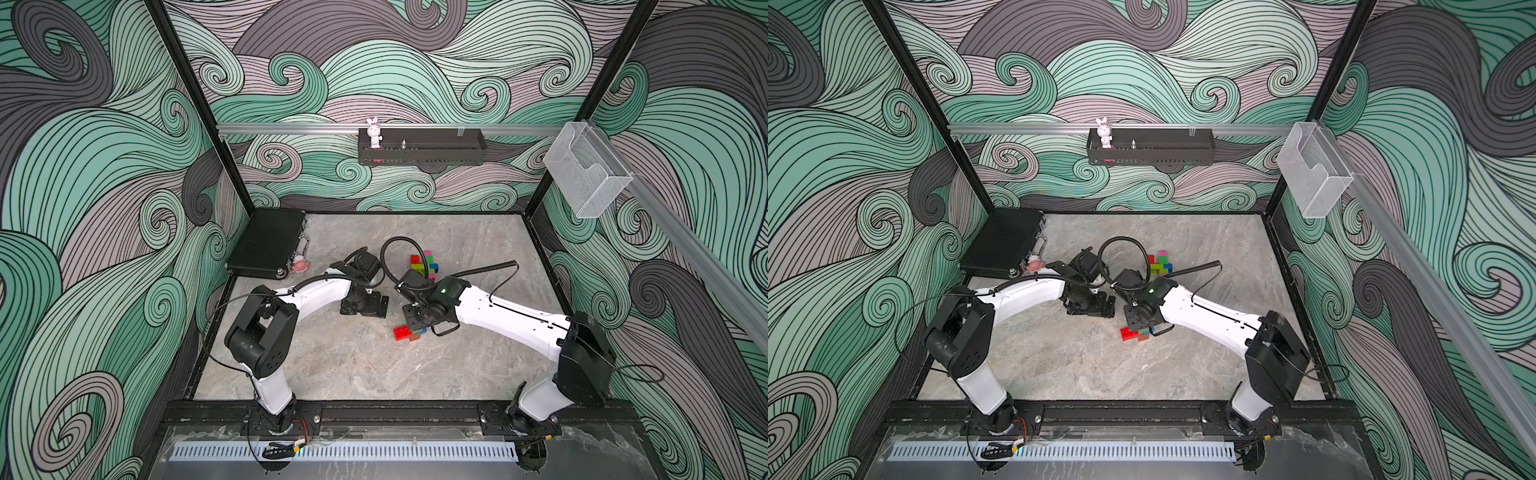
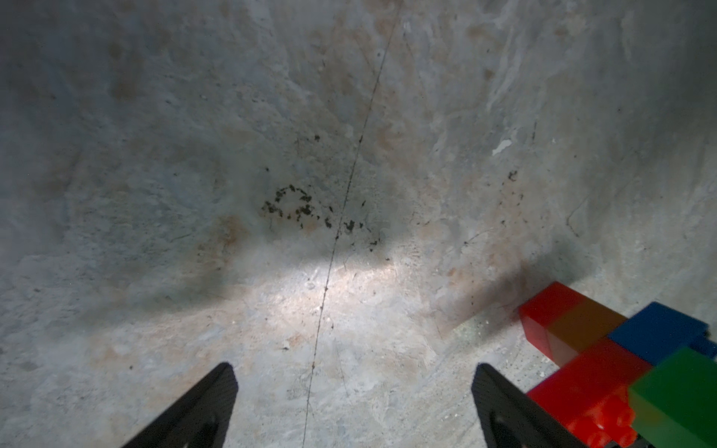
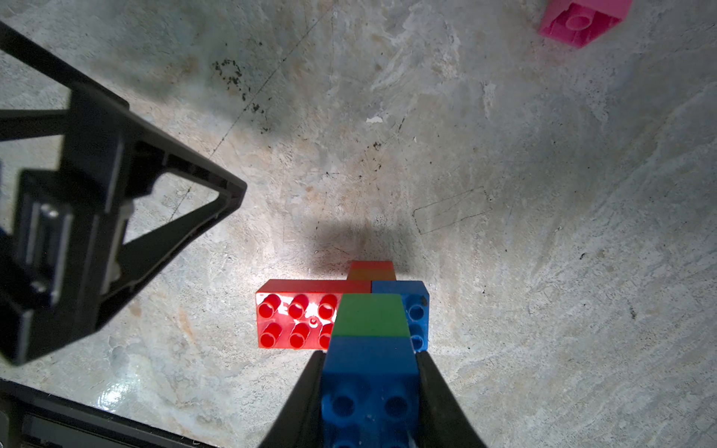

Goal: Assemble the number 4 with lego
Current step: Assemble the lego brick with the lego brick.

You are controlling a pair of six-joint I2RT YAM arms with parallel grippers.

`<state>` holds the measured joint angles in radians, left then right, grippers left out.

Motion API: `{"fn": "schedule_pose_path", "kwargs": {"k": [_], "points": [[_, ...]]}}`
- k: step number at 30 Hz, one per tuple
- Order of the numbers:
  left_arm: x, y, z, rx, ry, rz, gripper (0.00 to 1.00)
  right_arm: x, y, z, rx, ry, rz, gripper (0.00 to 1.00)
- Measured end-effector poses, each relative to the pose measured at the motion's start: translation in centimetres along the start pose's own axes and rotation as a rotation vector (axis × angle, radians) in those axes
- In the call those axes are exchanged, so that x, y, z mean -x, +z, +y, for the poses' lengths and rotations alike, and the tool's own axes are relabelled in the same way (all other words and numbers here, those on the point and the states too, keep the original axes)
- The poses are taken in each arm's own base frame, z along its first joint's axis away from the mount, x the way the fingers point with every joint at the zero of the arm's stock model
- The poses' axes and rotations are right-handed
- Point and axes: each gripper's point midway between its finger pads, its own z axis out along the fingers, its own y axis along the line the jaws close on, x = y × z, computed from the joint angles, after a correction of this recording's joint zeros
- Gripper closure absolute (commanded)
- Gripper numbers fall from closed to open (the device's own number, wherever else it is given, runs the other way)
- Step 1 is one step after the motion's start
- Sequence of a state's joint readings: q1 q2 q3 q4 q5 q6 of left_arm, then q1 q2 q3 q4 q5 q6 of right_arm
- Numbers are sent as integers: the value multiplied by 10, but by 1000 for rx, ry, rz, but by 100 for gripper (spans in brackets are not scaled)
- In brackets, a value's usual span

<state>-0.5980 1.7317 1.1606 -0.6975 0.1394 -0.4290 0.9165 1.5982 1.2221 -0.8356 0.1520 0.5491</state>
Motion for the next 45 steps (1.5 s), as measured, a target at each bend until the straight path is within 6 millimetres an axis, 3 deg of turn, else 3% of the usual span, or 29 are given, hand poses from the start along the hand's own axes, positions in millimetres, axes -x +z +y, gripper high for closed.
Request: {"fn": "schedule_pose_path", "kwargs": {"k": [4, 10, 17, 29, 35, 45], "points": [[5, -8, 4, 8, -9, -29, 1, 5, -1, -3, -15, 11, -3, 72], [21, -39, 11, -3, -38, -132, 1, 27, 2, -10, -3, 102, -58, 71], [25, -43, 19, 17, -55, -152, 1, 53, 2, -14, -13, 137, -118, 68], [27, -43, 24, 27, -72, -158, 1, 61, 18, -13, -41, 131, -77, 60], [28, -44, 26, 30, -79, -160, 1, 47, 34, -14, -61, 111, 1, 57], [29, -46, 29, 33, -86, -167, 1, 51, 29, -12, -58, 92, 0, 51]]}}
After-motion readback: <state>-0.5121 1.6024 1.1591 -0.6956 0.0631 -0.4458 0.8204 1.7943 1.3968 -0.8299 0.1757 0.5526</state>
